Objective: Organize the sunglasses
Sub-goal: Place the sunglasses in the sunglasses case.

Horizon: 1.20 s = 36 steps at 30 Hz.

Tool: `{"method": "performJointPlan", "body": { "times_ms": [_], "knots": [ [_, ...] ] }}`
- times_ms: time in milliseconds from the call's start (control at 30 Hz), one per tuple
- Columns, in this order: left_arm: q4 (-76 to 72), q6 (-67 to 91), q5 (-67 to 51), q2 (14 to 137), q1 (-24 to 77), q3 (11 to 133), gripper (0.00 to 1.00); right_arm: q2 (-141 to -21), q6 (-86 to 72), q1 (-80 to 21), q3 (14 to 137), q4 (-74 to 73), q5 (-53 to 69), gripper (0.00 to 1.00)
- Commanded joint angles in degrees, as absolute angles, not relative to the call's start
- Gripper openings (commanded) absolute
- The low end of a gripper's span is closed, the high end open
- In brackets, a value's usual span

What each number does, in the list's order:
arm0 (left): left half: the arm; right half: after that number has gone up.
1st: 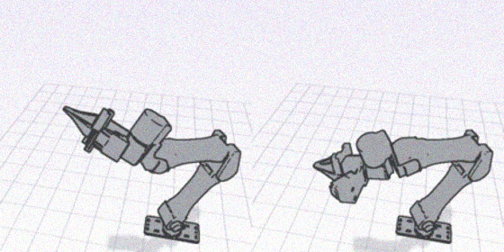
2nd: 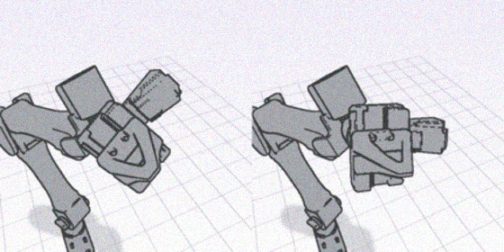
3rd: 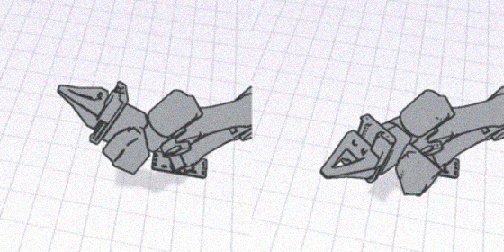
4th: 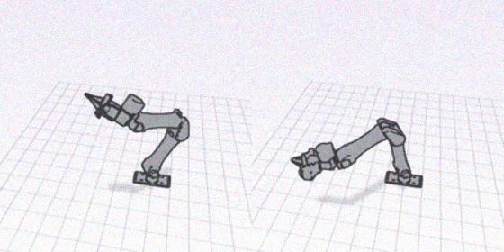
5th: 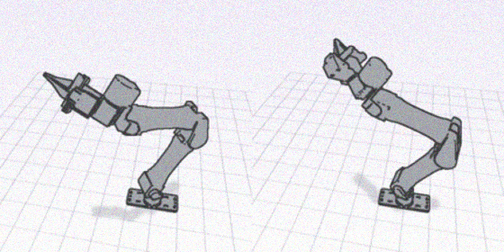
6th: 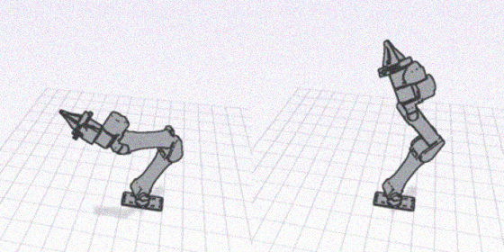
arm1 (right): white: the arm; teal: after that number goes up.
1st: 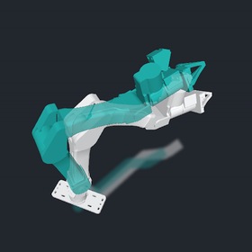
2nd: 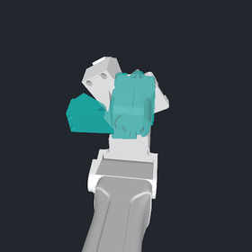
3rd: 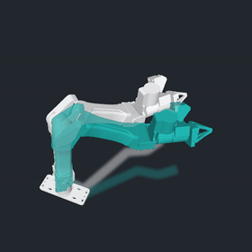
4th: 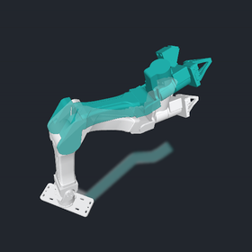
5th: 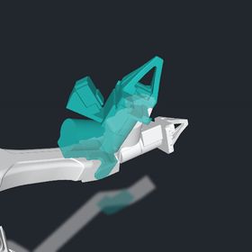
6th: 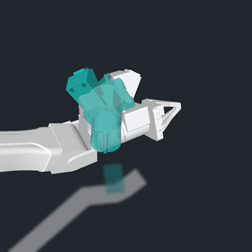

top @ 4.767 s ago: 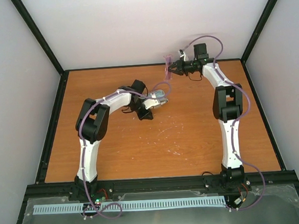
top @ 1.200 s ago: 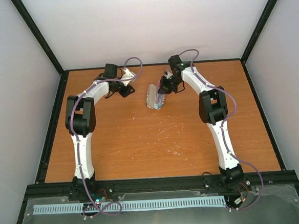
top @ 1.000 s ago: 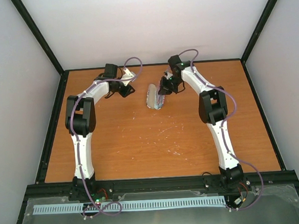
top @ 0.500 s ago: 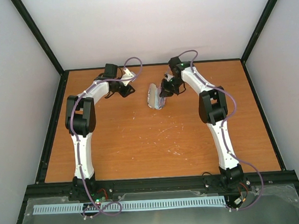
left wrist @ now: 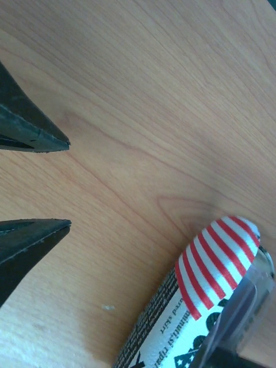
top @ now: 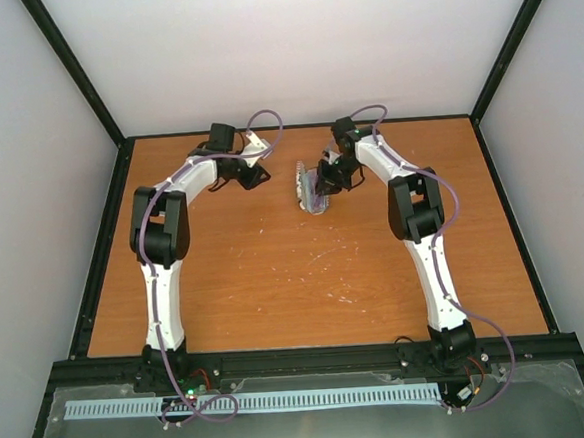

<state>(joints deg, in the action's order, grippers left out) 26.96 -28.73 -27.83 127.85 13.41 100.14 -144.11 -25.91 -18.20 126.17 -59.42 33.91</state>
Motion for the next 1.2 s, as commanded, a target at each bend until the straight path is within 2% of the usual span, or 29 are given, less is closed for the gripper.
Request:
{"method": "performJointPlan", "body": {
  "times_ms": [0, 100, 233, 533, 1167],
  "knots": [
    [28.2, -27.2, -30.6, 126.3, 16.0, 102.9, 0.34, -145.6, -23.6, -17.1, 123.9, -60.3, 32.5, 0.17],
    [28.5, -26.0, -31.4, 126.6, 17.0, 103.4, 0.33, -145.3, -23.1, -16.3, 123.6, -60.6, 31.9, 0.32],
    [28.8, -25.4, -31.6, 126.9, 17.8, 104.3, 0.34, -144.5, -23.0, -15.6, 123.8, -60.7, 31.3, 0.44],
    [29.4, -25.8, -31.4, 127.5, 18.5, 105.8, 0.33, -142.6, -22.9, -15.1, 124.2, -60.8, 30.3, 0.48],
    [29.8, -26.4, -31.1, 127.5, 19.2, 106.3, 0.33, -140.5, -24.1, -14.0, 124.4, -58.7, 33.2, 0.49]
  ]
}}
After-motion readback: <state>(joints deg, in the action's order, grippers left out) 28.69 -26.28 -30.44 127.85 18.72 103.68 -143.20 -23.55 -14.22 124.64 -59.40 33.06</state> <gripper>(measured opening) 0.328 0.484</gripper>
